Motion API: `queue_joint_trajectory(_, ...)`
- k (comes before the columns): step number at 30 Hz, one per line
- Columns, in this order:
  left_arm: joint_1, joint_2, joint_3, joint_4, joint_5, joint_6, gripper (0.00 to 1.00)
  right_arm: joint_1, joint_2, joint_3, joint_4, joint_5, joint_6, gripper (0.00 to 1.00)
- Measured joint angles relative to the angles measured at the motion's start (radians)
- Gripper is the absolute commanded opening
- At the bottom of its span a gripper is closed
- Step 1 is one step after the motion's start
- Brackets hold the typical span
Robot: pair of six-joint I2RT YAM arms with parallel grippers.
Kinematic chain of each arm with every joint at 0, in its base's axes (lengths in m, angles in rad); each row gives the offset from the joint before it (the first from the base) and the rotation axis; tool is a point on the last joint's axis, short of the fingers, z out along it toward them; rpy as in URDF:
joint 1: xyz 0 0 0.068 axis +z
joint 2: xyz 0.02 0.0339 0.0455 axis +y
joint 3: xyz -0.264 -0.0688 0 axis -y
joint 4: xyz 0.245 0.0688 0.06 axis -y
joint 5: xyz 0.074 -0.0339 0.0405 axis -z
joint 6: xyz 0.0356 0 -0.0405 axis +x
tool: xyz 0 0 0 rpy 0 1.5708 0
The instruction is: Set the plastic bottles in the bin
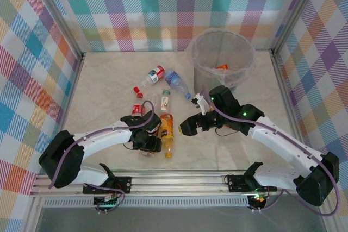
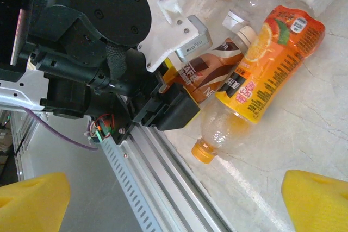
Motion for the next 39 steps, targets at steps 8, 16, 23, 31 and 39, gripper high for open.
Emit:
queue_joint_trajectory(8,0.001,-0.019,0.0,-0.005,0.01,0.002,0.51,0.0,0.024,0.0,0.018,0.013,0.04,1.0)
queue_joint_trajectory(16,0.017,-0.177,0.008,-0.009,0.069,-0.003,0.51,0.0,0.024,0.0,0.048,0.105,0.159,0.99)
queue_joint_trajectory(23,0.043,-0.32,0.029,0.114,0.214,-0.037,0.52,-0.001,-0.023,-0.034,0.155,0.152,0.326,0.96)
queue_joint_trajectory(31,0.049,-0.413,0.027,0.393,0.407,-0.068,0.5,-0.001,-0.042,-0.051,0.328,0.108,0.454,0.94)
queue_joint_trajectory(39,0.052,-0.416,-0.001,0.59,0.504,-0.115,0.51,-0.001,-0.04,-0.082,0.431,0.053,0.517,0.91)
